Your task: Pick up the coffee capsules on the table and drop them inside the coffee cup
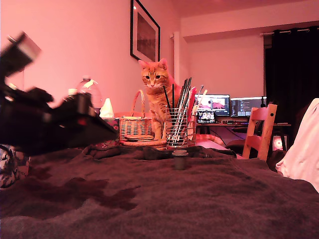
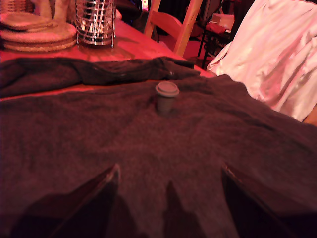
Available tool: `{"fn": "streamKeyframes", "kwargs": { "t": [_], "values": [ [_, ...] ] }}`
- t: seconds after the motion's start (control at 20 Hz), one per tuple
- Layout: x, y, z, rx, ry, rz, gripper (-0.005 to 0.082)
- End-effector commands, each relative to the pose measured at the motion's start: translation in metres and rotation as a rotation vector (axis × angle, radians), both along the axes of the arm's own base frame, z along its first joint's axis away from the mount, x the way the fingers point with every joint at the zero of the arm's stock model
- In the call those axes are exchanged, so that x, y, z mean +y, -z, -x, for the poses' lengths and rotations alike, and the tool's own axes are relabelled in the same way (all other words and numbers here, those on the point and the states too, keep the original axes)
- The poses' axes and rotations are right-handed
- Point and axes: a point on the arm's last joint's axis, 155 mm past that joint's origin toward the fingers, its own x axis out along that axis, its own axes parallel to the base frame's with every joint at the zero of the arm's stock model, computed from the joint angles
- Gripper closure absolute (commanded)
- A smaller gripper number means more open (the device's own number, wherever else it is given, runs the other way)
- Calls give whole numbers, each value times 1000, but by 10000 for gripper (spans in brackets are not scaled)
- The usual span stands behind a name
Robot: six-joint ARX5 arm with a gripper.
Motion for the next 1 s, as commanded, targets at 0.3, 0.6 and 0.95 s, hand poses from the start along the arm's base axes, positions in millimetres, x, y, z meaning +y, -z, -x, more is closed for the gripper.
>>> {"fn": "streamKeyframes", "kwargs": {
  "t": [0.3,0.6,0.95],
  "values": [
    [-31,0,-29,-34,31,23,181],
    [-55,11,-47,-28,71,21,181],
    [-75,20,-70,-1,82,-11,181]
  ]
}}
